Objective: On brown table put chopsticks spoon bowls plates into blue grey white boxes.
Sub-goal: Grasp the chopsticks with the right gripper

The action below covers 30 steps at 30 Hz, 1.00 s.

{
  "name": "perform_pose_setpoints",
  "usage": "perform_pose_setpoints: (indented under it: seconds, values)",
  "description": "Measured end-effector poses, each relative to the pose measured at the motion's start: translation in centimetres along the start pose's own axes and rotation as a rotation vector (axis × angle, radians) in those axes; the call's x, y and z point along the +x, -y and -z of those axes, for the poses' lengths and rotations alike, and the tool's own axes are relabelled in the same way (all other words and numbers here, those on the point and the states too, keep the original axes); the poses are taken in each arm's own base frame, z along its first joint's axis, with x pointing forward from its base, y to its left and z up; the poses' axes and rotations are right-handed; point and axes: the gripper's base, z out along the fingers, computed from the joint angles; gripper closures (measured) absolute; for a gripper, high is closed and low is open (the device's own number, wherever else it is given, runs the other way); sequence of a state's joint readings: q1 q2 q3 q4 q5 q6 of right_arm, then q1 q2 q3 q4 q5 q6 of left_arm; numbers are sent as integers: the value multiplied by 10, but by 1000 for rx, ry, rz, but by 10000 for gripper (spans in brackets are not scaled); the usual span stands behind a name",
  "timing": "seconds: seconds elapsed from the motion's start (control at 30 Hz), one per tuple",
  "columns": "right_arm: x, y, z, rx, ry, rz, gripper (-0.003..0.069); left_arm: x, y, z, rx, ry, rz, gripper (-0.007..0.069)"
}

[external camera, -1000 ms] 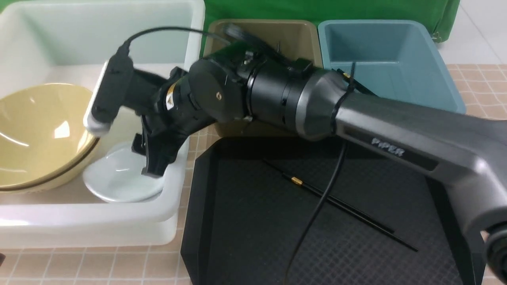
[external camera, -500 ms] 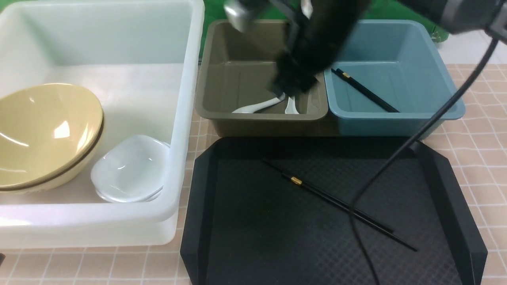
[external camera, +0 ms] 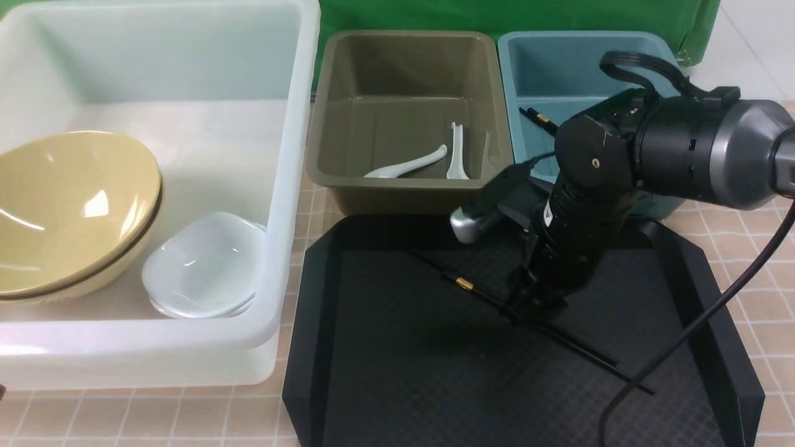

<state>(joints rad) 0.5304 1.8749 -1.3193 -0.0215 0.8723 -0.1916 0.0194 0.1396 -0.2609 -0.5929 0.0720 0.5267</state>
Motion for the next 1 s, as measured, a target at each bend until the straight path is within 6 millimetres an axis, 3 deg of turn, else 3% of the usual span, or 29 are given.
perform_pose_setpoints:
  seconds: [0.17, 0.37, 0.47, 0.57, 0.67, 0.87, 0.93, 1.0]
  values:
    - [-9, 0, -3, 1, 92, -7, 251, -1, -1, 0, -9, 15, 4, 635]
    - [-7, -1, -35, -14, 17, 15, 256, -2, -1, 0, -11, 19, 4, 635]
    - [-8, -2, -37, -23, 9, 20, 311, -2, -1, 0, -13, 23, 4, 635]
    - [-8, -2, -37, -26, 7, 23, 414, -3, -1, 0, -16, 27, 4, 635]
    - [-9, -4, -35, -41, 5, 20, 521, -3, -1, 0, -16, 28, 4, 635]
    - [-9, -12, -26, -136, -15, 40, 540, -3, -1, 0, -16, 28, 4, 635]
    - [-11, -14, -11, -157, 13, 51, 606, -3, -1, 0, -16, 28, 4, 635]
    - [-12, -14, 5, -152, 49, 57, 619, -3, -1, 0, -16, 28, 4, 635]
